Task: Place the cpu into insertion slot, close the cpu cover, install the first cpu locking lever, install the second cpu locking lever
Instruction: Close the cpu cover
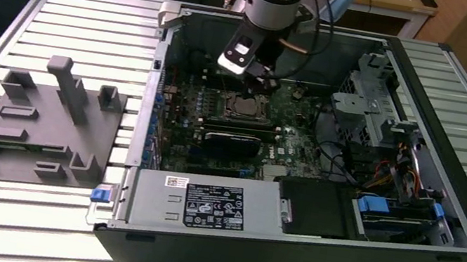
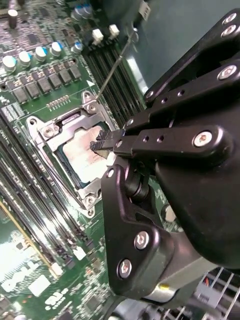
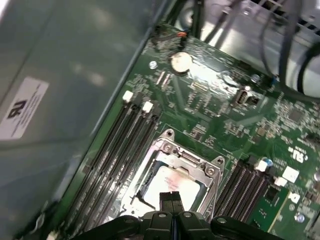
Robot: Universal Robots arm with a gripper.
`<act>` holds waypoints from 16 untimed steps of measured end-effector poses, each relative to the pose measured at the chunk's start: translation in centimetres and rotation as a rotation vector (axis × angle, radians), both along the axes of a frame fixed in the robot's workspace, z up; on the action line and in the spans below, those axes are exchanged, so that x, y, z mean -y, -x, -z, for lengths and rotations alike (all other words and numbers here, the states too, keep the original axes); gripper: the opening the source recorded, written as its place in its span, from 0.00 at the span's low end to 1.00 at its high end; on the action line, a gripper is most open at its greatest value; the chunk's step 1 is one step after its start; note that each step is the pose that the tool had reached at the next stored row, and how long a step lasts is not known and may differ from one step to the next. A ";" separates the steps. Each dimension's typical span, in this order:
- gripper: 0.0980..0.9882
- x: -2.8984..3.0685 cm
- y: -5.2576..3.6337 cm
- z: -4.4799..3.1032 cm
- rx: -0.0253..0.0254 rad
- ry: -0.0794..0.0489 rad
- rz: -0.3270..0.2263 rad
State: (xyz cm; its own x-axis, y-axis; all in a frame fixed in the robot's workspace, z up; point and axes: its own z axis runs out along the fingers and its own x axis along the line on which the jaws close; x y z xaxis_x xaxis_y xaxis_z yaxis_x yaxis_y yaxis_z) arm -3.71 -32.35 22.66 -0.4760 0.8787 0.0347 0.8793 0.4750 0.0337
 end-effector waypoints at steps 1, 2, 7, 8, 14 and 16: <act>0.01 0.00 0.00 0.00 0.0000 0.000 -0.018; 0.01 0.00 0.00 0.01 0.0000 0.000 -0.036; 0.01 0.00 0.00 0.04 -0.0001 0.000 -0.126; 0.01 0.00 0.00 0.05 0.0000 0.000 -0.146; 0.01 0.00 0.00 0.09 0.0000 0.000 -0.254; 0.01 0.00 0.00 0.10 0.0000 0.000 -0.290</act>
State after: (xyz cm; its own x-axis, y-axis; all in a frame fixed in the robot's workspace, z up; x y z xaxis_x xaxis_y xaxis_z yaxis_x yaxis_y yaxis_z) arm -3.71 -32.35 22.55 -0.7074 0.7060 0.0347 0.7068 0.7066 0.0337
